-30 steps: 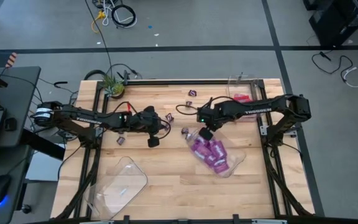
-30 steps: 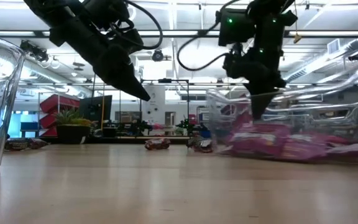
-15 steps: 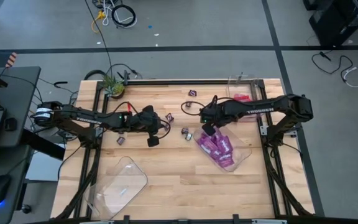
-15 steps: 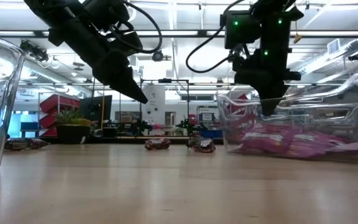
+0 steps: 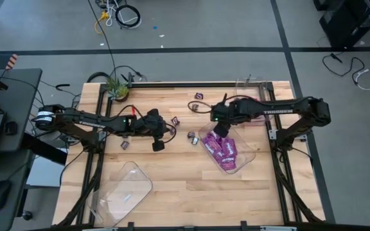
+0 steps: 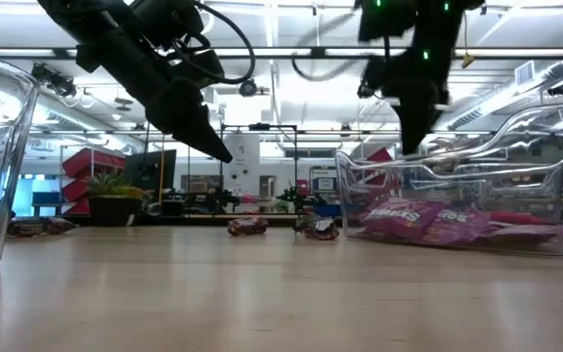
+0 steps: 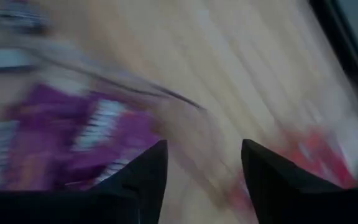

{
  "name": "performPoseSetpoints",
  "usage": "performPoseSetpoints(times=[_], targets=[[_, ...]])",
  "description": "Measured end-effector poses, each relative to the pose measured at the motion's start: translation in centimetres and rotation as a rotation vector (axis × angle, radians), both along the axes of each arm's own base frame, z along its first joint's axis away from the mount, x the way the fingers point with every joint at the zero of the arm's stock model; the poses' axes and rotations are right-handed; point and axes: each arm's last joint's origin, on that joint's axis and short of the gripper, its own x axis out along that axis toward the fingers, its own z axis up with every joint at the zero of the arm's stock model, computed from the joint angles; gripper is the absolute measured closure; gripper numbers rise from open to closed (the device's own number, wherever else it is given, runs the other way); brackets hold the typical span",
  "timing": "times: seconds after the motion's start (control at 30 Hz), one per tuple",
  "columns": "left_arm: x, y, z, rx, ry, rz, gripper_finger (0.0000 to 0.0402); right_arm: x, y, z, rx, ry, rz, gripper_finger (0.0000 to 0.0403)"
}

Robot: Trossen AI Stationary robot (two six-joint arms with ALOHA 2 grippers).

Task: Sort candy
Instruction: Move the bottom right transparent bin beside the top right transparent bin

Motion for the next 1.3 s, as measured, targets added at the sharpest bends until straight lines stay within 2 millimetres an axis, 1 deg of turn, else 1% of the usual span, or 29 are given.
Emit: performPoseSetpoints(times=[0.07, 0.13, 0.2, 0.27, 0.3, 0.33, 0.43, 0.53, 0.6, 0.67, 1.0, 1.3], targets=[[0.0, 0.0, 0.0, 0.0, 0.0, 0.0, 0.04, 0.9, 0.6, 0.6, 0.029, -0.078, 0.123, 0.0226], [0.0, 0.0, 0.0, -0.001, 0.0, 0.0, 0.04, 1.6, 1.0, 0.8, 0.062, -0.142, 0.213, 0.026], [0.0, 0.0, 0.0, -0.002, 0.0, 0.001, 0.04, 2.2, 1.0, 0.3, 0.087, -0.145, 0.265, 0.0308], [0.0, 0.0, 0.0, -0.002, 0.001, 0.001, 0.04, 2.7, 0.7, -0.7, 0.1, -0.098, 0.29, 0.0364], [0.0, 0.0, 0.0, -0.002, 0.001, 0.001, 0.04, 2.8, 0.4, -1.3, 0.104, -0.071, 0.295, 0.0383], [0.0, 0.0, 0.0, -0.003, 0.003, 0.002, 0.04, 3.0, 0.1, -1.8, 0.108, -0.049, 0.293, 0.0391], [-0.1, 0.0, -0.1, -0.003, 0.009, 0.002, 0.04, 3.4, -1.0, -3.1, 0.113, -0.012, 0.247, 0.0385], [-0.1, 0.0, -0.1, -0.004, 0.009, 0.002, 0.04, 3.4, -2.2, -3.6, 0.058, 0.01, 0.162, 0.0393], [-0.1, 0.0, -0.1, -0.003, 0.009, 0.002, 0.04, 3.2, -3.0, -3.6, 0.018, 0.019, 0.104, 0.04], [-0.1, 0.0, -0.1, -0.003, 0.009, 0.002, 0.04, 2.9, -3.7, -3.6, -0.01, 0.033, 0.067, 0.0399], [-0.1, 0.0, -0.1, 0.001, 0.013, 0.026, 0.04, 1.7, -7.4, -3.5, -0.087, 0.042, -0.092, 0.0402], [-0.3, 0.1, -0.3, 0.005, 0.036, 0.057, 0.04, 0.9, -10.9, -3.3, -0.115, -0.029, -0.206, 0.0402]])
